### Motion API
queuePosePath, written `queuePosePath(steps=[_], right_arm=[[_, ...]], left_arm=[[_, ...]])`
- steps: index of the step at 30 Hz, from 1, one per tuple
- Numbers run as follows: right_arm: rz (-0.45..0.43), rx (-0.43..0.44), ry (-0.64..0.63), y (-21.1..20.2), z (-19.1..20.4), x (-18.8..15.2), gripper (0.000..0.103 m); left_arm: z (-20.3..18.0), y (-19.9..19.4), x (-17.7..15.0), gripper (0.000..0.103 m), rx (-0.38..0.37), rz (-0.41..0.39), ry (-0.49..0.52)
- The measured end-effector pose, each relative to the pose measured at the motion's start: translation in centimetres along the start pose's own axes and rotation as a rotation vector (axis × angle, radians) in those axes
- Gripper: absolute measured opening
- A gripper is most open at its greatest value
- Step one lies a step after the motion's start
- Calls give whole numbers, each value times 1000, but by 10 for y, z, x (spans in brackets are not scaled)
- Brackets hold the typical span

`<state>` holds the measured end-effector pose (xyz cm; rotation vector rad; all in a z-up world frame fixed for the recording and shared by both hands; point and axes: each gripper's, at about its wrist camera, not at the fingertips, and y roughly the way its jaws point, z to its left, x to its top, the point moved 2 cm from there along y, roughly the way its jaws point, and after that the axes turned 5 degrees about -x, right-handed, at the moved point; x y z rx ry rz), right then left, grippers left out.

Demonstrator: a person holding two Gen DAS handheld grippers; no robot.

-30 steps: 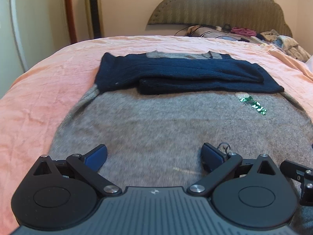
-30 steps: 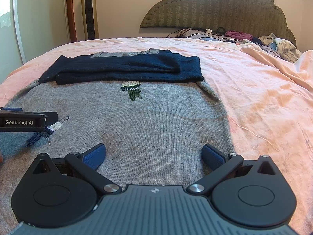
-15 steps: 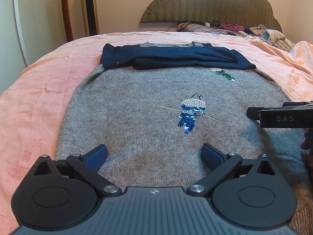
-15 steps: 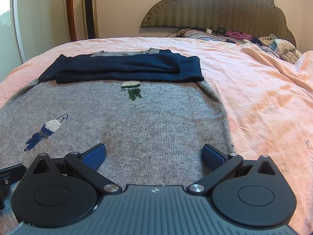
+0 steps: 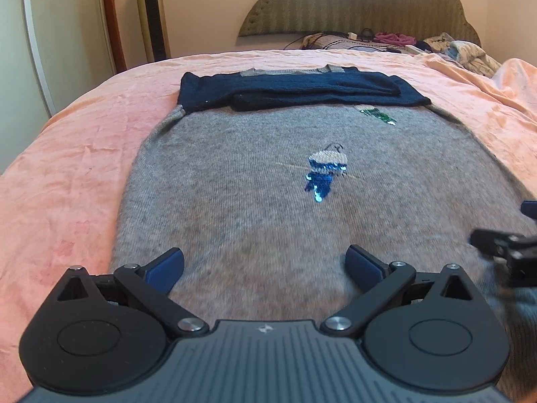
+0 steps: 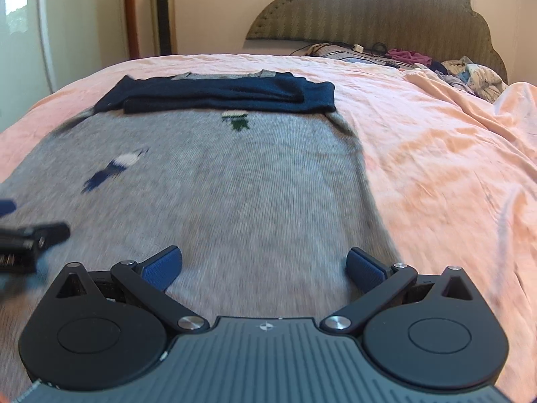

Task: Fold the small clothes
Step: 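Move both open tools down to the ribbed grey hem of the sweater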

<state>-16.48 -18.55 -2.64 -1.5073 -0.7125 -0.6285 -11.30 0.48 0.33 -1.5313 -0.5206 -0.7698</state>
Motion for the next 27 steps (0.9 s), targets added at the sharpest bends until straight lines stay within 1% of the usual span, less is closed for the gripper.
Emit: queuePosePath(steps=[2,7,10,13,16,18,20,21,22,23,24,25,26,27], right_arm=[[1,12,-23,-16,-4,-13,103],[39,45,-56,-51,-12,-37,103],[63,52,-70,-63,-17,-45,103],[80,56,-88,-67,-18,-45,103],[91,60,-105,-68,-18,-45,103],[101,69,-112,-69,-21,-44,103],[114,63,-121,-71,-26,-41,103],[125,54,-106,-73,-32,-39,103],[138,49,-74,-74,-39,-37,103],[162,52,-20,-74,-50,-35,103],[193,71,45,-73,-61,-33,103],[231,108,130,-71,-75,-33,103],[262,155,220,-68,-89,-34,103],[281,201,296,-67,-100,-35,103]], left_arm=[[3,-9,-7,103,-16,9,20],[16,-35,-28,103,-71,33,62],[24,-48,-38,103,-85,36,68],[27,-56,-43,103,-100,37,74],[26,-63,-47,103,-100,45,90],[26,-69,-51,103,-95,45,119],[33,-80,-53,103,-69,35,113],[41,-85,-53,103,-50,29,85],[51,-88,-53,103,-48,36,37],[63,-89,-52,103,-63,60,-33],[77,-89,-52,103,-97,92,-125],[91,-87,-53,103,-145,119,-225],[102,-87,-55,103,-186,125,-320],[110,-90,-54,103,-218,116,-394]])
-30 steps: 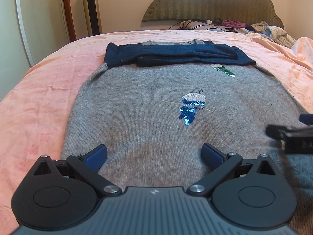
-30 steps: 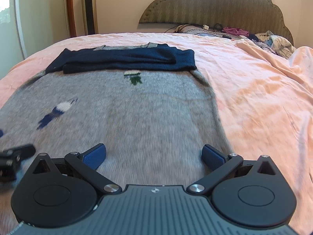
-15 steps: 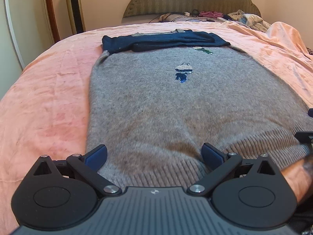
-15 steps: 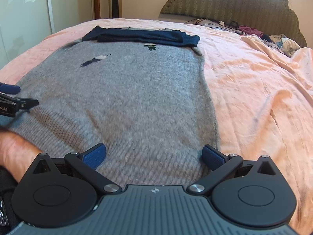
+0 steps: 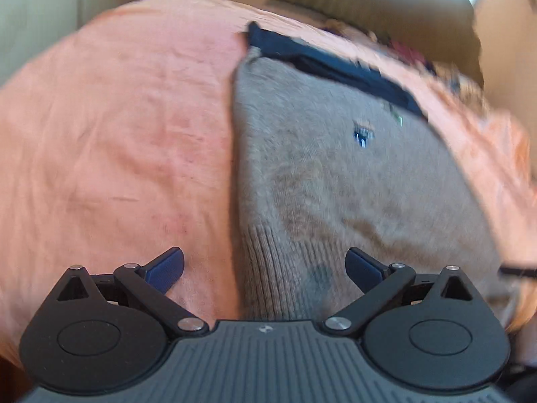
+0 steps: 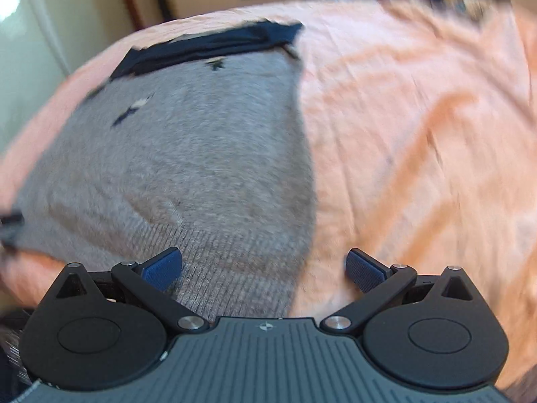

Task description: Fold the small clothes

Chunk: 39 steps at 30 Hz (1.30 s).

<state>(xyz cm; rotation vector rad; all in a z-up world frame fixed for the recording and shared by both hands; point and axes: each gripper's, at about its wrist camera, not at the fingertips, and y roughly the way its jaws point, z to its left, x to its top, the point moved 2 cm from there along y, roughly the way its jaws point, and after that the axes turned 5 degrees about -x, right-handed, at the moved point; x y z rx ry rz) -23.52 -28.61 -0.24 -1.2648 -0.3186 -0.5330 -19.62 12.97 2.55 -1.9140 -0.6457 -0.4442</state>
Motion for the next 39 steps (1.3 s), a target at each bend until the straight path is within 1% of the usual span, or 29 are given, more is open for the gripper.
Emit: queuePosePath(steps=[1,3,4,5,6,8,9,10,11,12,13,14,16,18,19,21,23,24,25,26,27,28,29,30,31,32,35,37,39], right_arm=[[18,51,47,-2,-8,3,103],[80,166,117,-1,-20,10,103],[108,225,143,0,-23,11,95],[140,276,166,2,-27,12,80],[166,288,178,5,-30,13,75],[178,281,173,5,-33,13,57],[186,269,166,5,-33,14,53],[189,262,158,4,-33,13,47],[197,254,145,4,-32,12,35],[215,241,128,6,-30,11,25],[225,234,113,8,-29,9,13],[220,242,102,7,-28,9,13],[197,214,60,3,-24,13,12],[167,203,27,-13,-29,18,12],[155,178,8,-19,-31,20,11],[165,127,-4,-19,-42,21,11],[207,173,33,-8,-46,14,13],[221,188,37,-4,-45,12,15],[216,199,33,-7,-44,10,24],[197,220,37,-12,-42,12,44],[155,241,52,-19,-43,16,56],[109,266,75,-25,-45,23,76],[84,299,102,-28,-49,30,77],[80,326,124,-28,-52,36,76],[80,342,137,-24,-54,42,74],[88,353,148,-17,-54,48,74],[118,355,189,11,-58,62,72],[105,359,219,27,-61,72,71],[100,390,283,45,-65,82,71]], left_arm=[[5,-1,4,103,-64,14,-67],[10,1,8,103,-224,55,-181],[10,6,9,103,-299,88,-225],[9,11,8,102,-334,119,-248],[8,17,7,102,-333,144,-257],[3,19,8,102,-327,145,-241],[1,20,8,100,-319,153,-236],[-1,21,9,86,-308,158,-232],[-2,23,10,69,-301,173,-229],[-3,27,10,29,-281,202,-226],[-1,33,10,11,-242,235,-217],[-1,36,10,10,-224,246,-204],[-4,30,14,9,-212,228,-165],[-8,14,21,9,-207,187,-101],[-8,8,23,9,-203,178,-70],[-5,5,21,9,-161,187,-12],[4,16,13,9,-123,230,4],[6,14,12,9,-145,221,0],[9,11,13,10,-167,236,1],[10,7,16,11,-179,226,2],[11,2,19,14,-192,204,0],[12,-1,23,22,-202,185,-10],[14,-2,27,29,-212,176,-26],[18,-2,31,50,-224,163,-45],[21,-1,35,75,-228,144,-72],[24,2,38,81,-233,129,-104],[29,17,48,82,-312,115,-171],[32,34,55,82,-327,108,-223],[36,50,61,81,-365,112,-280]])
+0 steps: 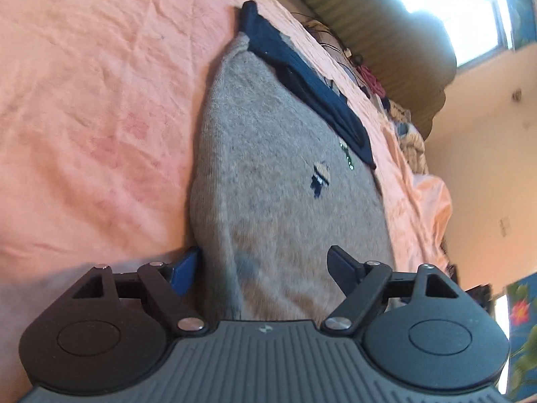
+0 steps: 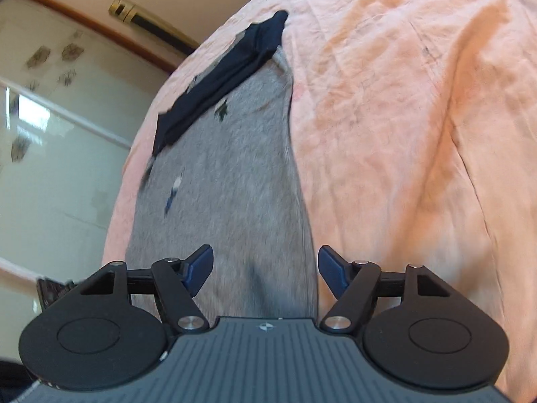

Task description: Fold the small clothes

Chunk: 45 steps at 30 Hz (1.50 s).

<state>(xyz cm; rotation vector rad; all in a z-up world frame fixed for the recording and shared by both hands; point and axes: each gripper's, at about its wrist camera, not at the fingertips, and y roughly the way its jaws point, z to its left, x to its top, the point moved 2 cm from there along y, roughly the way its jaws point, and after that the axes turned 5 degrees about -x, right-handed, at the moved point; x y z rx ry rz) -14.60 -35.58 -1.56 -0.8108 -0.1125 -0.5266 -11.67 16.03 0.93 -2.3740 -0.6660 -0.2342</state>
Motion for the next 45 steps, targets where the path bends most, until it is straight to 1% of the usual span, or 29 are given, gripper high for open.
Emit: queuePosePath(steps=[2,3,4,5,6,7,8,9,12,14,15,16,18,19,20,22,24,27,30,33,34,35,36,37,38,40,42,43,45], right_arm=[[13,37,21,14,-5,5,69],[25,49,27,15,-5,5,69],[47,49,18,16,-4,3,66],[84,43,-4,15,-2,-3,54],[125,40,-22,15,-2,-11,46],[168,44,-29,16,-3,-20,30],[209,51,-37,15,-5,-33,19],[231,62,-40,13,-6,-43,16],[241,102,0,5,-13,-65,16],[235,122,33,3,-16,-72,15],[231,124,44,2,-18,-73,14],[231,123,47,2,-17,-73,13],[227,116,37,1,-17,-70,13],[227,107,31,2,-15,-70,11],[227,92,17,3,-12,-69,7],[214,85,-30,2,-4,-69,9],[210,69,-80,-3,5,-73,9],[211,55,-108,-18,9,-86,9],[198,60,-73,-29,1,-94,9],[186,104,-19,-26,-8,-90,9],[180,112,4,-23,-10,-88,11],[179,104,21,-18,-13,-84,17],[178,104,21,-16,-13,-81,17],[176,114,24,-13,-13,-79,20],[176,121,33,-12,-13,-76,24],[180,116,45,-10,-14,-71,24],[190,87,41,-8,-13,-68,12],[187,85,32,-7,-10,-66,12],[151,117,-10,-8,4,-54,12]], left_arm=[[3,7,6,80,-41,-8,-39],[4,8,7,80,-55,1,-51],[4,8,6,76,-69,23,-55],[4,8,2,73,-82,56,-49],[4,9,-3,68,-92,89,-40],[4,8,-12,65,-108,121,-28],[4,6,-20,64,-123,143,-17],[3,5,-27,62,-132,163,-10],[2,2,-44,59,-166,199,-12],[3,4,-48,46,-145,202,-17],[3,6,-47,31,-126,203,-22],[5,8,-45,22,-103,207,-27],[5,11,-40,15,-79,204,-21],[3,12,-39,11,-64,202,-7],[1,12,-38,10,-44,200,13],[-8,9,-39,8,-14,178,76],[-19,0,-44,8,-20,162,146],[-25,-22,-50,7,-29,136,192],[-14,-35,-51,7,2,124,164],[-1,-31,-48,7,11,139,128],[1,-26,-46,8,13,152,111],[3,-21,-44,8,10,163,93],[4,-17,-41,8,-5,173,79],[7,-14,-40,10,-15,185,70],[8,-11,-39,11,-9,201,60],[10,-6,-37,11,-1,212,55],[8,-6,-34,10,10,198,66],[3,-7,-31,9,11,184,89],[-11,-9,-18,9,-21,150,127]])
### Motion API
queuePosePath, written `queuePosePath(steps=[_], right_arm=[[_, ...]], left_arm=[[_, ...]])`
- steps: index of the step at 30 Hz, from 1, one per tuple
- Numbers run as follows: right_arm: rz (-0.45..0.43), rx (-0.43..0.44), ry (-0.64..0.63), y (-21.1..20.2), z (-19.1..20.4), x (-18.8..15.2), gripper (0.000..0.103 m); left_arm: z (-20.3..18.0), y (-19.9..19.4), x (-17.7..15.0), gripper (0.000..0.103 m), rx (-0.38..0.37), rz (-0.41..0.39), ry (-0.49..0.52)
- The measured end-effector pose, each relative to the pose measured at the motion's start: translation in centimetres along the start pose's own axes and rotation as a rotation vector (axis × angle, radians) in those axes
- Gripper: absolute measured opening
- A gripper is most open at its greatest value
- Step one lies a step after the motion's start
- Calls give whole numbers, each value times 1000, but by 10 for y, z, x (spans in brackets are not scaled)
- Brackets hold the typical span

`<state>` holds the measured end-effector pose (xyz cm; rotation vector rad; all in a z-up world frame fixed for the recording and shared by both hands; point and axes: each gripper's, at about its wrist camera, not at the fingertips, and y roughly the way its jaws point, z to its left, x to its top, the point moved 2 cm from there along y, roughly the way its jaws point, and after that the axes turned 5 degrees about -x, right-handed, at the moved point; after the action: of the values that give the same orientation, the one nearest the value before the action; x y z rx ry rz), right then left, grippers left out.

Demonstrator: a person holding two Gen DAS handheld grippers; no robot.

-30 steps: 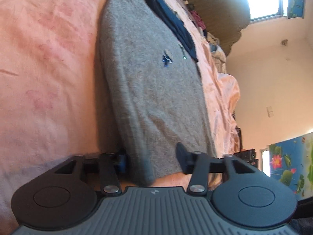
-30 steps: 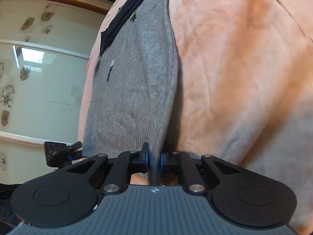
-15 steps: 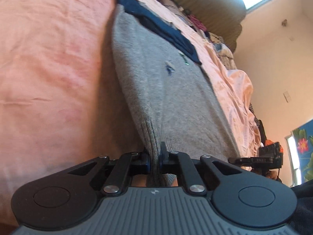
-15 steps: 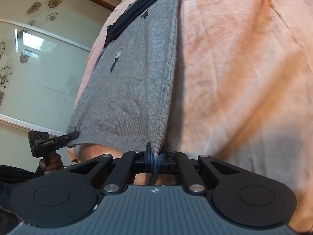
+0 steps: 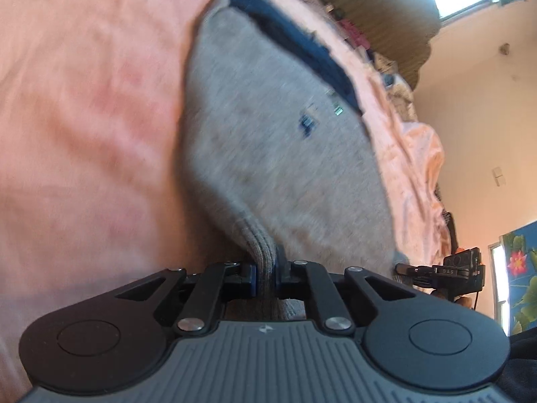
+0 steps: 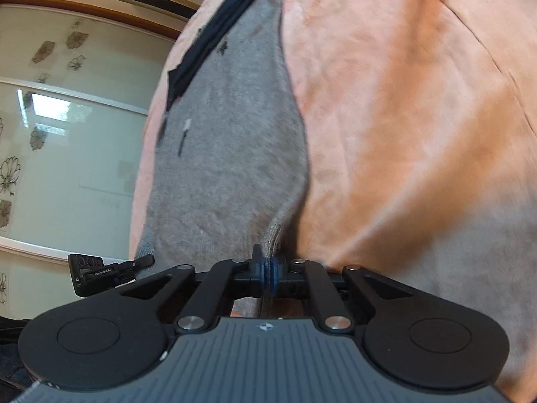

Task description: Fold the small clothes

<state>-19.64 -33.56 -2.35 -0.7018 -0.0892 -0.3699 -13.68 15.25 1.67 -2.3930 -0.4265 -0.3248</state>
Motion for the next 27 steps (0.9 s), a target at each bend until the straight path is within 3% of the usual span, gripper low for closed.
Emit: queuePosePath(steps=[4,8,10,12,13,14,15,16,17,18,20,21,22,24,27], right_arm=[[-138,97,-106,-3,37,61,12],[-304,165,-113,16,55,170,12],[-374,168,-76,31,60,226,12],[-463,174,33,49,58,278,13],[-520,167,74,58,56,296,20],[-559,132,95,67,53,311,52],[-584,72,134,74,50,318,74],[-600,10,180,82,48,319,103],[-594,14,178,86,46,314,99],[-559,56,144,89,44,305,97],[-488,65,81,93,39,279,94],[-468,42,50,93,35,266,95],[-447,4,9,92,33,249,95],[-427,-72,-38,90,29,219,95],[-409,-110,0,85,19,189,95]], left_arm=[[-28,-1,70,9,-86,-122,126],[-39,24,171,9,-123,-295,183],[-35,45,225,9,-100,-371,168],[-25,71,278,10,-8,-446,144],[-17,84,300,10,47,-475,112],[-8,93,315,11,101,-488,74],[2,98,324,11,148,-491,21],[12,99,325,13,176,-493,-45],[21,97,319,15,167,-491,-94],[28,92,308,24,134,-494,-99],[31,78,278,52,150,-501,-55],[32,67,259,73,183,-522,-30],[33,58,240,81,206,-547,-13],[38,48,205,81,196,-528,-27],[49,51,163,81,135,-456,-150]])
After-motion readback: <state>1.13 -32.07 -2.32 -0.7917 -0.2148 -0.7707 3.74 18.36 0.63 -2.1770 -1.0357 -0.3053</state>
